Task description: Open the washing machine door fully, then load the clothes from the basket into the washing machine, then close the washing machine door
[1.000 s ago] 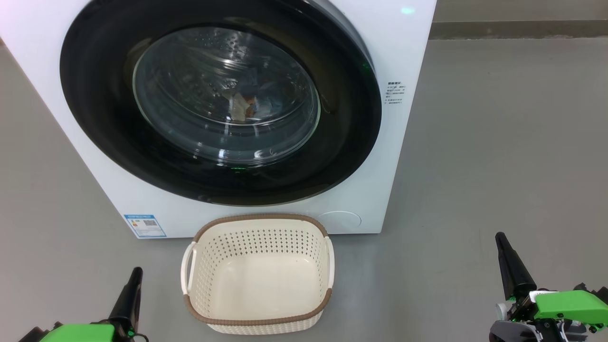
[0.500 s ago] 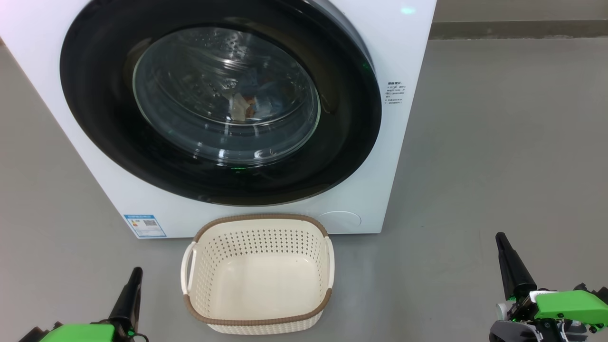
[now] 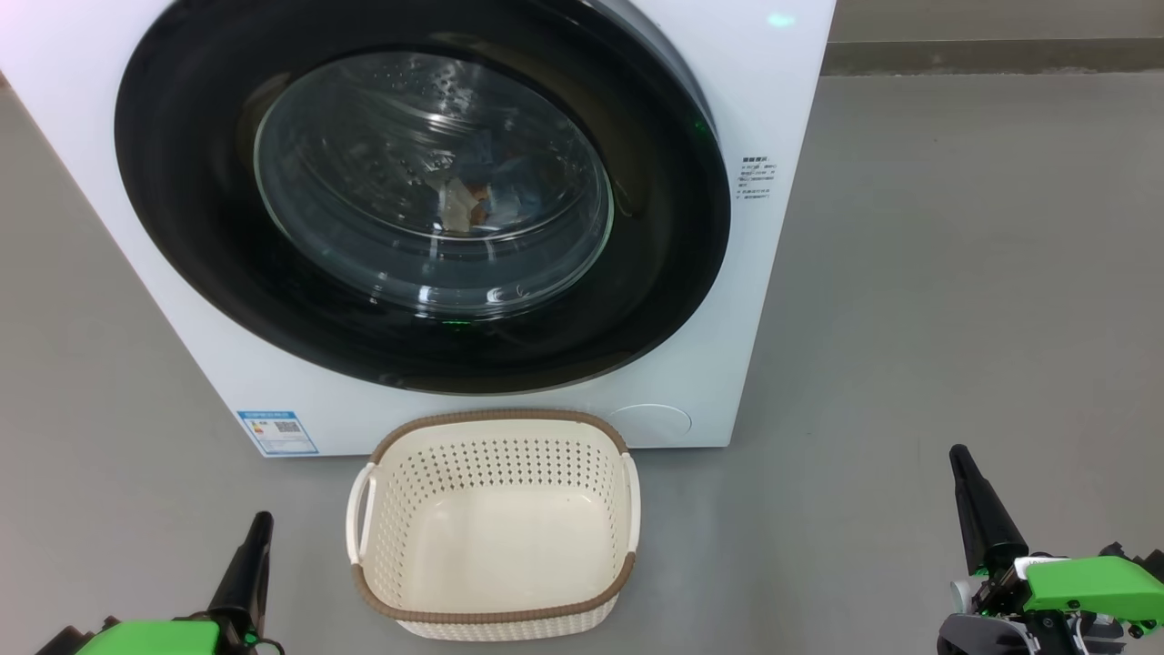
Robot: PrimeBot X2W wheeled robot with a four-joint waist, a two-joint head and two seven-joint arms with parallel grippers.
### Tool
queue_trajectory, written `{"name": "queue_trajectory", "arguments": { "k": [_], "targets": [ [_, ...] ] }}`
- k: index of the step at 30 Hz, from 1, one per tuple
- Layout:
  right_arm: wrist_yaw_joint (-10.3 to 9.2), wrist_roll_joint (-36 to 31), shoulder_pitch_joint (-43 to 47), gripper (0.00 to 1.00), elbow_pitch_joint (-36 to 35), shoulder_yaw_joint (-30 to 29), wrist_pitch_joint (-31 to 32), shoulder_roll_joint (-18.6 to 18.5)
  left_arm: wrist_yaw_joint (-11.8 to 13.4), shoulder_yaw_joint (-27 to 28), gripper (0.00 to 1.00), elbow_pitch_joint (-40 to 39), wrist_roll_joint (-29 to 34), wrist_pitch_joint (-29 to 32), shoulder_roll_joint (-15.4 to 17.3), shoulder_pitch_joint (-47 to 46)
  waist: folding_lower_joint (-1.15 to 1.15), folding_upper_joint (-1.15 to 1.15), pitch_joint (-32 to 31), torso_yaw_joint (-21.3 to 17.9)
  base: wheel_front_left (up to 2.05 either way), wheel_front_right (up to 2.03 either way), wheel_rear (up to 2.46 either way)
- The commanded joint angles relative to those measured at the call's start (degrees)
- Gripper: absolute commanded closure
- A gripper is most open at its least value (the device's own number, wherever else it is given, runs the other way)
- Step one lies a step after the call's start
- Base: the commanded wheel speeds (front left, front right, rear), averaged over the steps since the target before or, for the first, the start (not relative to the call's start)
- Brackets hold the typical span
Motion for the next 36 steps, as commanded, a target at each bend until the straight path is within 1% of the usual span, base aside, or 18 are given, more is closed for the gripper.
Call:
{"name": "queue_trajectory", "arguments": {
  "k": [1, 36],
  "targets": [
    [0.09, 0.0, -0.8, 1.0, -1.7, 1.2, 0.2, -0.1, -0.1, 2.0, 1.0, -1.0, -0.5, 0.3, 0.7, -2.8, 0.0, 0.0, 0.0, 0.0, 0.0, 0.0, 0.0],
    [0.09, 0.0, -0.8, 1.0, -1.6, 1.1, 0.3, 0.0, -0.1, 2.0, 1.0, -1.0, -0.4, 0.3, 0.7, -2.8, 0.0, 0.0, 0.0, 0.0, 0.0, 0.0, 0.0]
  ]
}}
